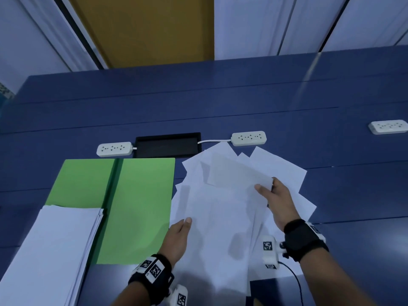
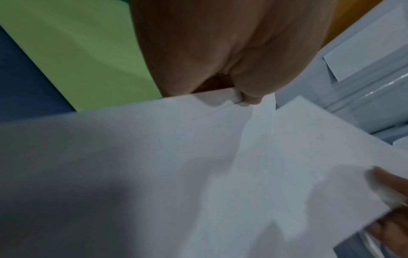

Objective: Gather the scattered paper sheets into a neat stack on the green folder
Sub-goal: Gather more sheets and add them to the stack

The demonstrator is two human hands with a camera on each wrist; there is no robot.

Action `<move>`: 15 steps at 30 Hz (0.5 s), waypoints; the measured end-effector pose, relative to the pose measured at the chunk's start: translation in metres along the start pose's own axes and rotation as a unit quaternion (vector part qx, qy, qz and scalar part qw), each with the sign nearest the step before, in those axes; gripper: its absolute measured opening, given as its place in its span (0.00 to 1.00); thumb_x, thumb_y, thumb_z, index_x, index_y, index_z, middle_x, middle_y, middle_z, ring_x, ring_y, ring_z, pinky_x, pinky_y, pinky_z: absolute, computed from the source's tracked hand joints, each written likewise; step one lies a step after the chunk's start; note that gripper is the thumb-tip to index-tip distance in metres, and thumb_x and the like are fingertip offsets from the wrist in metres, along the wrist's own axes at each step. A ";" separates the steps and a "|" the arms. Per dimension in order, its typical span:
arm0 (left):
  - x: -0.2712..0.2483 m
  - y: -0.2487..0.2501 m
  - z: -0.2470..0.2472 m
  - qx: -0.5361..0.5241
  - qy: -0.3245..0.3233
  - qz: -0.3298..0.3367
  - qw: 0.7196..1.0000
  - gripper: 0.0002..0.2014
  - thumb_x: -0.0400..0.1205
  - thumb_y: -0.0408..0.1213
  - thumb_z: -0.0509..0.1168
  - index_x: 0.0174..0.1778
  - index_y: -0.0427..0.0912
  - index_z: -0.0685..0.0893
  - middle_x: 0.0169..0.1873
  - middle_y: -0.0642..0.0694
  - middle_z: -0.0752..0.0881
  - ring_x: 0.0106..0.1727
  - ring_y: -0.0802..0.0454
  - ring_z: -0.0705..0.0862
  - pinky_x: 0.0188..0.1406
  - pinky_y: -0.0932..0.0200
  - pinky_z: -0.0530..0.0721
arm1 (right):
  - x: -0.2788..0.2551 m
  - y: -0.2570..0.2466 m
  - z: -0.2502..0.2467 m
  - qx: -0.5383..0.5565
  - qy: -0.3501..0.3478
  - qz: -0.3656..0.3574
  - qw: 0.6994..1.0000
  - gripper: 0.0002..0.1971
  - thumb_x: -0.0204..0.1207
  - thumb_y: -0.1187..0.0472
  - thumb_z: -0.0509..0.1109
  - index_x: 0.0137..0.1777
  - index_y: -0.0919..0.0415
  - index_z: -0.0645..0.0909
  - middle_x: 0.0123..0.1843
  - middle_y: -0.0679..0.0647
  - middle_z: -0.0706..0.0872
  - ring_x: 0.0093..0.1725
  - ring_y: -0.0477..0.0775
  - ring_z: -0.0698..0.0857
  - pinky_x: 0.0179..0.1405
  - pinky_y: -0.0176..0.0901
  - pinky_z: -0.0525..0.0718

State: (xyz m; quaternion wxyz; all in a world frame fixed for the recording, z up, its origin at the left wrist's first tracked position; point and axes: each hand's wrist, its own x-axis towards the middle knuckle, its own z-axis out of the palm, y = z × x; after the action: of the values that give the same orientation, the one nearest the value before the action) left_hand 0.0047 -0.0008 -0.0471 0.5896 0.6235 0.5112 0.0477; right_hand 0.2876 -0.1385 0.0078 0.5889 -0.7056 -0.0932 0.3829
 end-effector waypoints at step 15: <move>0.023 0.012 0.002 -0.095 -0.001 -0.106 0.990 0.25 0.92 0.51 0.59 0.72 0.31 0.82 0.71 0.39 0.84 0.75 0.36 0.81 0.79 0.40 0.76 | -0.175 -0.092 0.052 -0.118 -0.144 -0.180 0.966 0.08 0.82 0.64 0.75 0.45 0.63 0.78 0.59 0.54 0.93 0.65 0.53 0.90 0.62 0.43 0.83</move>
State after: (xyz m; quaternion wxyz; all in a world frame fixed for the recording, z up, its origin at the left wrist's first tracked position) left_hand 0.0240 0.0170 -0.0504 0.6485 0.5067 0.5671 0.0329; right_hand 0.1629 -0.1741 0.1655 0.5411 -0.6788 -0.3470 0.3549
